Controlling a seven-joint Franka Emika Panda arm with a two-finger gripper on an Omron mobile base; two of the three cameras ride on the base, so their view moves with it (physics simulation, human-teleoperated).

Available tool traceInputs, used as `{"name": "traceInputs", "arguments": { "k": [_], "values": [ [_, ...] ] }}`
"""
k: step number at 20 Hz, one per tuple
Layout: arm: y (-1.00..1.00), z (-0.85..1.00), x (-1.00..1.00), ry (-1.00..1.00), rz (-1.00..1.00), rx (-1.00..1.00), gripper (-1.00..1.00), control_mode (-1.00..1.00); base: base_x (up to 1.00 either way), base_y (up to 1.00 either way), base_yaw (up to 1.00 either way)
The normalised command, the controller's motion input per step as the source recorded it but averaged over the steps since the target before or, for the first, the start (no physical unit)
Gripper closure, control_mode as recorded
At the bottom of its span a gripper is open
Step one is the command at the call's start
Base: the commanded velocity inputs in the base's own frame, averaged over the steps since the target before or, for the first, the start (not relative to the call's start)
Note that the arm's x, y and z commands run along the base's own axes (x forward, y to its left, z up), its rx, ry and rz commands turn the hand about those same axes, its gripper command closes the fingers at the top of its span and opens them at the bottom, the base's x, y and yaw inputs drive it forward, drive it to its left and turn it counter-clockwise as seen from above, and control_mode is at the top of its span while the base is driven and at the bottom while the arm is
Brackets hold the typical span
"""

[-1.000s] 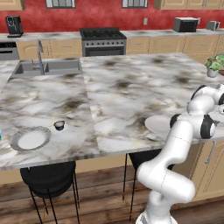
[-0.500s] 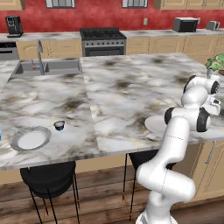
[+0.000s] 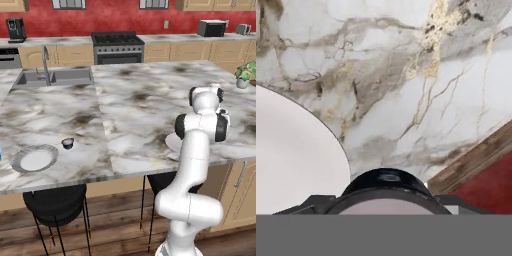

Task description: Place two yogurt containers on each plate.

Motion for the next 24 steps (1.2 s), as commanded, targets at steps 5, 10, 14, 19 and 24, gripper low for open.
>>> {"name": "traceInputs", "arguments": {
  "k": [5, 10, 14, 19, 24],
  "values": [
    [1.0, -0.08, 0.0, 0.04, 0.0, -0.07, 1.0, -1.0, 0.0, 0.0, 0.0],
    [1.0, -0.03, -0.07, 0.0, 0.0, 0.0, 1.0, -1.0, 0.0, 0.0, 0.0],
    [0.81, -0.18, -0.09, 0.0, 0.0, 0.0, 1.0, -1.0, 0.0, 0.0, 0.0],
    [0.13, -0.12, 0.27, -0.01, 0.01, 0.0, 1.0, -1.0, 0.0, 0.0, 0.0],
    [0.0, -0.2, 0.33, -0.11, 0.0, 0.06, 1.0, -1.0, 0.0, 0.0, 0.0]
  ]
}}
